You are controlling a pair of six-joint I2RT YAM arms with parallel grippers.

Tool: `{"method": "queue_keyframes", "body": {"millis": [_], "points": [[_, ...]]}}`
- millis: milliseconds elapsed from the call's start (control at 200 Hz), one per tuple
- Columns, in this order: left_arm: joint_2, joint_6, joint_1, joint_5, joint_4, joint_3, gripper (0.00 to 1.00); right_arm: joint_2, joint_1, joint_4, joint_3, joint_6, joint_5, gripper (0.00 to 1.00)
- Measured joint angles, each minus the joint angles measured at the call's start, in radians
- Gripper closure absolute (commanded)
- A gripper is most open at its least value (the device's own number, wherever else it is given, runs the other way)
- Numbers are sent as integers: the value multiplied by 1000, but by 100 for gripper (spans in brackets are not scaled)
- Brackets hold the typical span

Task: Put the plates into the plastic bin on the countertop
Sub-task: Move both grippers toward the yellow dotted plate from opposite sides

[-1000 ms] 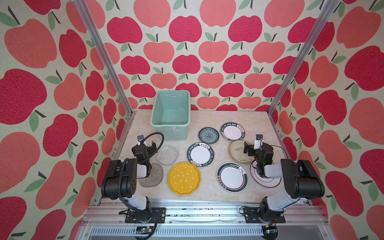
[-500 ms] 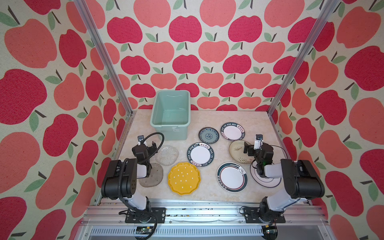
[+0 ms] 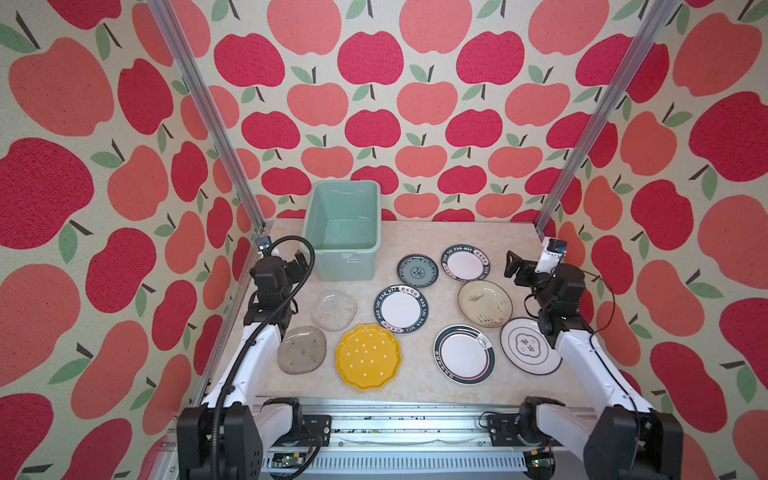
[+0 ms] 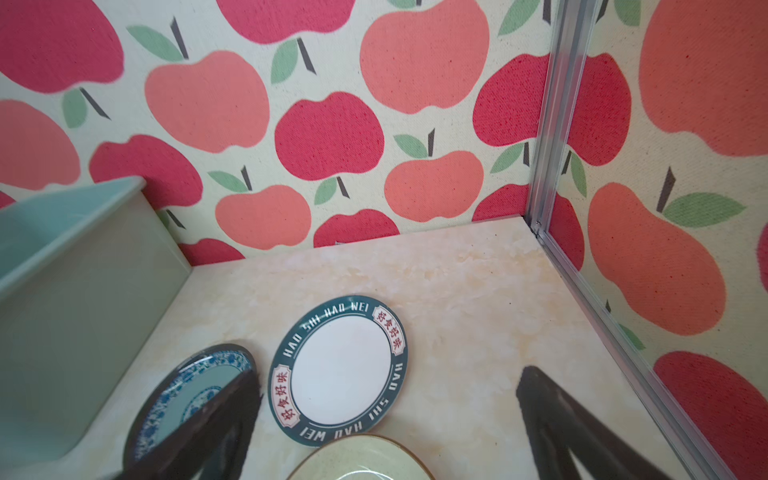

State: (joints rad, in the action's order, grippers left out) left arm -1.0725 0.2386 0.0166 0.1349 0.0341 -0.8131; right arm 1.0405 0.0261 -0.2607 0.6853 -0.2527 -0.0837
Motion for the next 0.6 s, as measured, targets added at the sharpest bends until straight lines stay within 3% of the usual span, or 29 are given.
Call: {"method": "queue_keyframes", "body": {"millis": [150,255,430,600], "points": [[68,153,-63,-33,-389,-175,1,-18,2,234,108,-119,-143,1],[54,275,-121,-92,-665,-271,1,7,-56,422,181,-174,-209,1],[2,415,-168,-278,-1016,-307,1,90,-277,703,321,-238,-257,1],[-10,461,-240,-401,-1162,-231,1,157,-574,809,330,-369,-261,1]]}}
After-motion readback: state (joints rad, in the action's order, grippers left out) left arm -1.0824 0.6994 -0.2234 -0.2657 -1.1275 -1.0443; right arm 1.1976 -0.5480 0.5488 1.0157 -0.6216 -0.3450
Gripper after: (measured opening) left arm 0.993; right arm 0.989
